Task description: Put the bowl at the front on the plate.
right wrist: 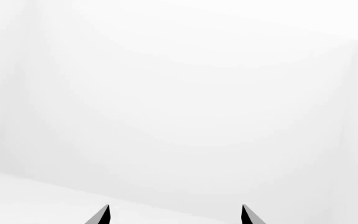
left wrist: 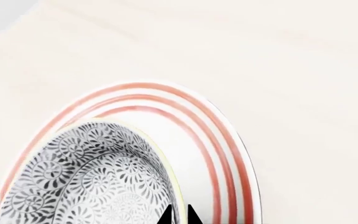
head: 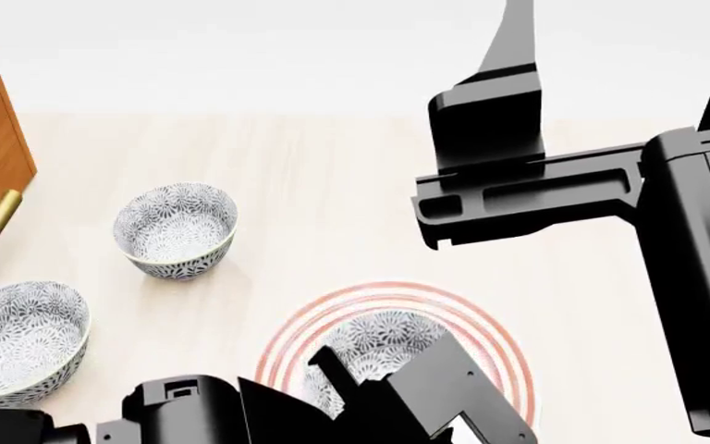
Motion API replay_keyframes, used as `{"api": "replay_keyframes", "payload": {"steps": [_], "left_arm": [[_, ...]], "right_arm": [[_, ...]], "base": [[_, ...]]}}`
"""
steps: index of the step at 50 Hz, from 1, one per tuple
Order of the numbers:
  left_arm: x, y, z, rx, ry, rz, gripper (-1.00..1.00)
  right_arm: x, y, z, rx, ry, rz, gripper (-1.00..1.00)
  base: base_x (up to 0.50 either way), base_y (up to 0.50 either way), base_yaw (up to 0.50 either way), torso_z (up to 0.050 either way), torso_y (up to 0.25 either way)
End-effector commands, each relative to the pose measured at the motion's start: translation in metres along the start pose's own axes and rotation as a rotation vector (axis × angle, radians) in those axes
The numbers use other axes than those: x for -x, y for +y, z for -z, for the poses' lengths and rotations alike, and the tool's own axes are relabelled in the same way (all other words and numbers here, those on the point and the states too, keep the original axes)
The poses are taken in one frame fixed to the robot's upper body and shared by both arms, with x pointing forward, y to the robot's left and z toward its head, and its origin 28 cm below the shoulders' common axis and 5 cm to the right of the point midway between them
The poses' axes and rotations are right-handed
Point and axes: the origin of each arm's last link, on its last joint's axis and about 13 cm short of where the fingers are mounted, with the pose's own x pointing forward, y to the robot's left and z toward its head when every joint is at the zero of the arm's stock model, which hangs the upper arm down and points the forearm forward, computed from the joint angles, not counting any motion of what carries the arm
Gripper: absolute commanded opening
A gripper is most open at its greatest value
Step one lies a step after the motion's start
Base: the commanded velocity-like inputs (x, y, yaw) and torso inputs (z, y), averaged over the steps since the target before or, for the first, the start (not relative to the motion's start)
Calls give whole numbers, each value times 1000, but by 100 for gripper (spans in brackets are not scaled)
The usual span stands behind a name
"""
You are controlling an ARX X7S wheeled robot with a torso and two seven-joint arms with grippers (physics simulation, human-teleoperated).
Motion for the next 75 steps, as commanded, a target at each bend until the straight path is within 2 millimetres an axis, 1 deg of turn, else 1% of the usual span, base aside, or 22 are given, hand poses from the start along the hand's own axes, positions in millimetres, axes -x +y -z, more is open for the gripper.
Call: {"api": "replay_keyframes", "payload": {"steps": [1, 26, 38, 43, 50, 71, 72, 75], "left_arm": [[-2, 0, 1, -5, -10, -20, -100], [-8, 1, 8, 10, -24, -62, -100], [-9, -3, 11, 12, -26, -55, -100], [-8, -2, 8, 21, -35, -58, -100], [-10, -5, 13, 11, -32, -52, -100], [-12, -4, 15, 11, -30, -94, -100], [-12, -4, 15, 4, -33, -102, 100], [-12, -3, 14, 5, -34, -107, 100]], "right_arm": [[0, 0, 1, -3, 0, -2, 100], [3, 0, 3, -6, 0, -8, 100], [2, 0, 4, -6, 1, -9, 100], [2, 0, 4, -7, 0, -11, 100], [1, 0, 4, -6, 0, -16, 100], [3, 0, 6, -9, 0, -15, 100], [4, 0, 6, -9, 0, -15, 100], [4, 0, 6, -11, -1, -14, 100]], "base": [[0, 0, 0, 0, 0], [0, 0, 0, 0, 0], [0, 0, 0, 0, 1], [0, 0, 0, 0, 0], [0, 0, 0, 0, 0], [0, 0, 0, 0, 0], [0, 0, 0, 0, 0], [0, 0, 0, 0, 0]]}}
